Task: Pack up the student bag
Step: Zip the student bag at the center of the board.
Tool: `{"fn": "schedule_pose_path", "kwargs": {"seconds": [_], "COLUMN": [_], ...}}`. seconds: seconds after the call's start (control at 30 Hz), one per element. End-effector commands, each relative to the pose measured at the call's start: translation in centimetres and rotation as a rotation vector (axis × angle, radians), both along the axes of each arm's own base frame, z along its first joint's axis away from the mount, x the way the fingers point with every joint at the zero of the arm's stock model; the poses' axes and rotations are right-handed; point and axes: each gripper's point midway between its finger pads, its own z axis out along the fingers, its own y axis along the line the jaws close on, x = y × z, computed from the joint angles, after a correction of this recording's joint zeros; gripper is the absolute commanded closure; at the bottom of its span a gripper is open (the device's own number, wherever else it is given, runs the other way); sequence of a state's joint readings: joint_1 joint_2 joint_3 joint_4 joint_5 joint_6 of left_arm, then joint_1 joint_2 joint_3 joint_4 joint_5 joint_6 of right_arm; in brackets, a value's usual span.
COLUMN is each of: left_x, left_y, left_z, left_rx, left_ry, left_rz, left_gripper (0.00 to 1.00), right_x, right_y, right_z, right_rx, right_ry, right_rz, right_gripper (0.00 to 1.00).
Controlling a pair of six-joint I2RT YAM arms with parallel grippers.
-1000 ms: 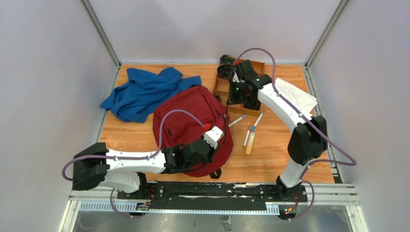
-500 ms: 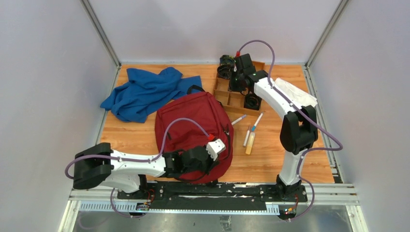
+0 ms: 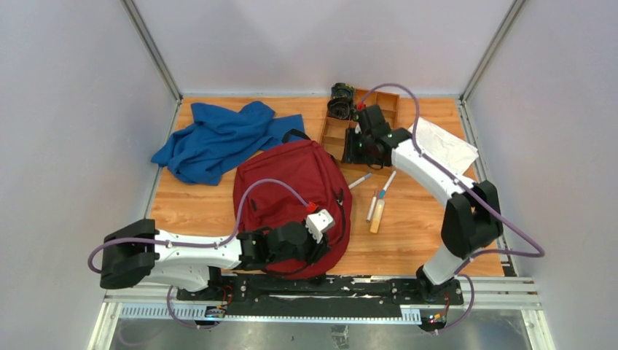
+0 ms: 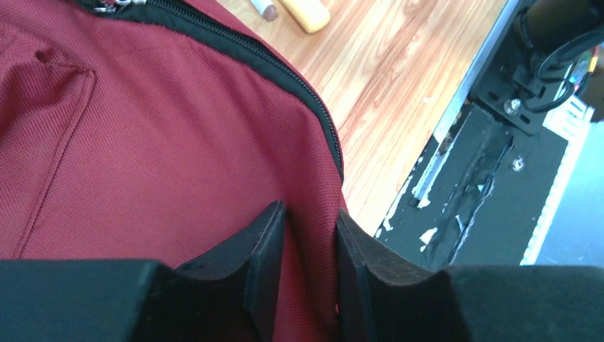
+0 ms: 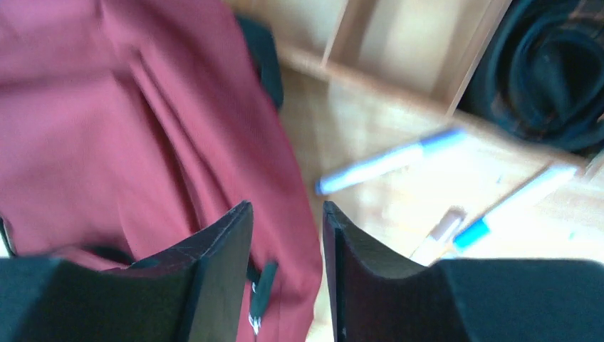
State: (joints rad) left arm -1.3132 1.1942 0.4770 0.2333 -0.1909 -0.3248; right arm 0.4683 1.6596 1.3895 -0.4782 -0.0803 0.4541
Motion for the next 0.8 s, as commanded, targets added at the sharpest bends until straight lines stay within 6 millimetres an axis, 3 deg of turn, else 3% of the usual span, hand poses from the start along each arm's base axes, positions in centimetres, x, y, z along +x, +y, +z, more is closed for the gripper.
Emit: {"fn": "schedule_pose_path", "kwargs": {"seconds": [0.0, 0.13, 0.27, 0.33, 0.47, 0.63, 0.77], "left_x": [0.0, 0.3, 1.1, 2.3, 4.2, 3.8, 3.3], "left_y": [-1.5, -1.5, -0.5, 0.9, 4.5, 4.7, 3.8], "left_z": [2.9, 4.2, 6.6, 8.1, 9.7, 11.4, 11.3], "left_rx": [-0.074, -0.099, -0.120, -0.110, -0.043, -0.093, -0.110], "left_ry": [-0.002, -0.009, -0.039, -0.067, -0.061, -0.017, 0.013], "left_rz": [0.003, 0.021, 0.079, 0.164, 0.311, 0.297, 0.270], "left_gripper": [0.57, 0.42, 0.41, 0.40, 0.29, 0.28, 0.23], "right_x": [-6.2, -9.1, -9.8, -9.8, -10.0, -10.3, -10.4], "right_y": [0.0, 1.1, 1.6, 1.7, 1.8, 1.6, 1.4], "right_z": [-1.3, -2.3, -3.8, -4.2, -5.4, -6.1, -6.6], "right_rx": [-0.062, -0.055, -0.084, -0.089, -0.100, -0.114, -0.123], "right_ry": [0.059, 0.106, 0.157, 0.175, 0.216, 0.234, 0.244], "right_rz": [0.028, 0.044, 0.041, 0.038, 0.028, 0.012, 0.011], "right_gripper": [0.50, 0.45, 0.46, 0.50, 0.56, 0.55, 0.58]}}
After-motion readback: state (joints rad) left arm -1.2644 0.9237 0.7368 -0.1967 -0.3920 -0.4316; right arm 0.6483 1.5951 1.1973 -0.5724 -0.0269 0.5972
